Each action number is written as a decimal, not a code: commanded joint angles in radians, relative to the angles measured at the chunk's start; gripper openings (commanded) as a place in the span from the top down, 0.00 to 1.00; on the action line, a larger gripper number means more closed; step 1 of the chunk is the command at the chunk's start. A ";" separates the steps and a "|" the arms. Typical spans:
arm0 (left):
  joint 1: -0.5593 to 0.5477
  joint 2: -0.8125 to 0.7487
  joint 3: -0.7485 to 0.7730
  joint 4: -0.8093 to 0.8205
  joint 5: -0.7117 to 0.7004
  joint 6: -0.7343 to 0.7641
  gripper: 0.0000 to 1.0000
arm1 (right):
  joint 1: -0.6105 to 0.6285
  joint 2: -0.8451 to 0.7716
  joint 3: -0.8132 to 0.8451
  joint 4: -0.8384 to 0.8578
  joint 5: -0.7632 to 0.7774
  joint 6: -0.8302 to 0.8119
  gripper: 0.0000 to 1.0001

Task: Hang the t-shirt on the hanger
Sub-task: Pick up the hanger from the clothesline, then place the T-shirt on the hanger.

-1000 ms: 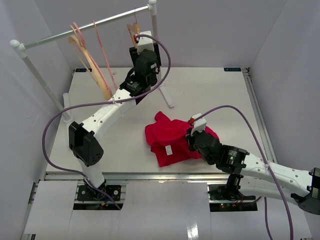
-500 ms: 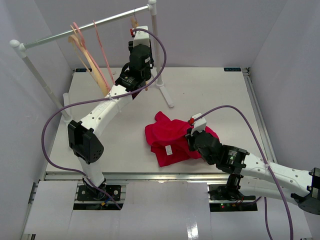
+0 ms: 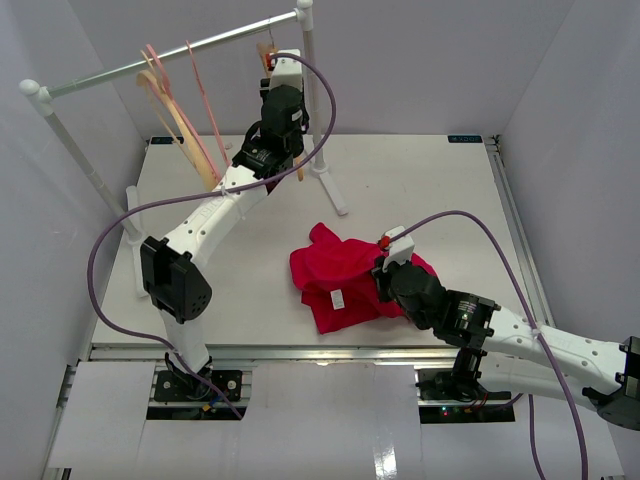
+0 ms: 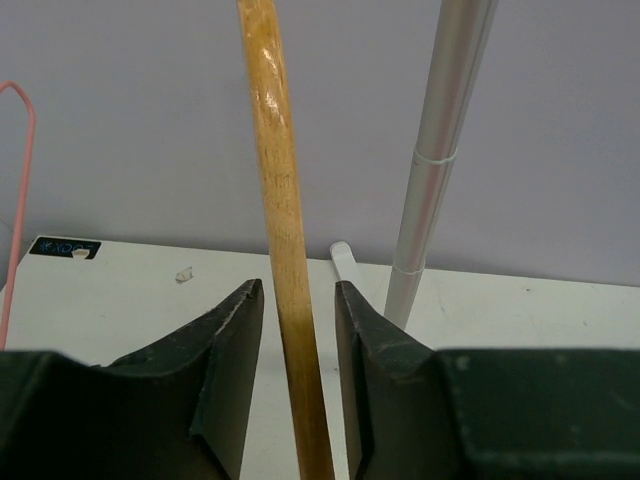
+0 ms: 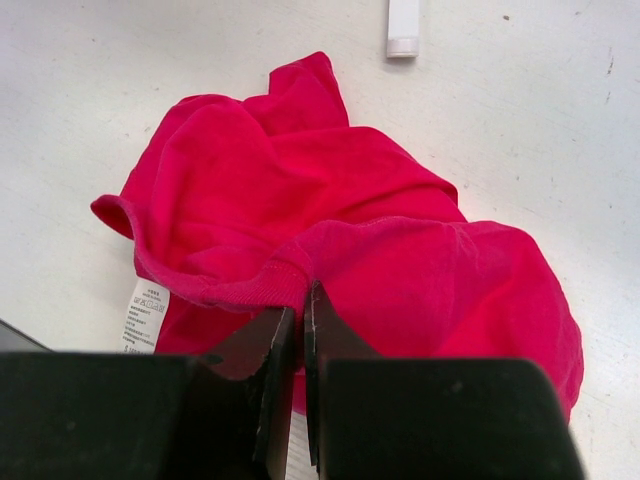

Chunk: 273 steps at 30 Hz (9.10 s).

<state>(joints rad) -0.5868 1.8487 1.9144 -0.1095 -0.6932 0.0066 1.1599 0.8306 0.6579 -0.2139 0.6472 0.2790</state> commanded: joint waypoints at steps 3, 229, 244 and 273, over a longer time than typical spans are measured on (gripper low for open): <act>0.022 0.019 0.052 -0.045 0.044 -0.045 0.70 | 0.004 -0.021 0.011 0.027 0.008 -0.012 0.92; -0.074 -0.992 -1.615 1.049 1.303 -0.321 1.00 | -0.313 0.058 0.543 -0.208 -0.826 -0.468 0.31; -0.076 -1.084 -1.655 1.059 1.394 -0.356 1.00 | -0.313 0.288 0.786 -0.516 -1.136 -0.801 0.22; -0.074 -1.076 -1.359 0.579 0.988 -0.373 0.42 | -0.315 0.275 0.618 -0.288 -0.951 -0.528 0.92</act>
<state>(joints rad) -0.6577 0.7946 0.3837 0.7084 0.5628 -0.3870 0.8483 1.1601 1.2735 -0.6005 -0.5434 -0.3369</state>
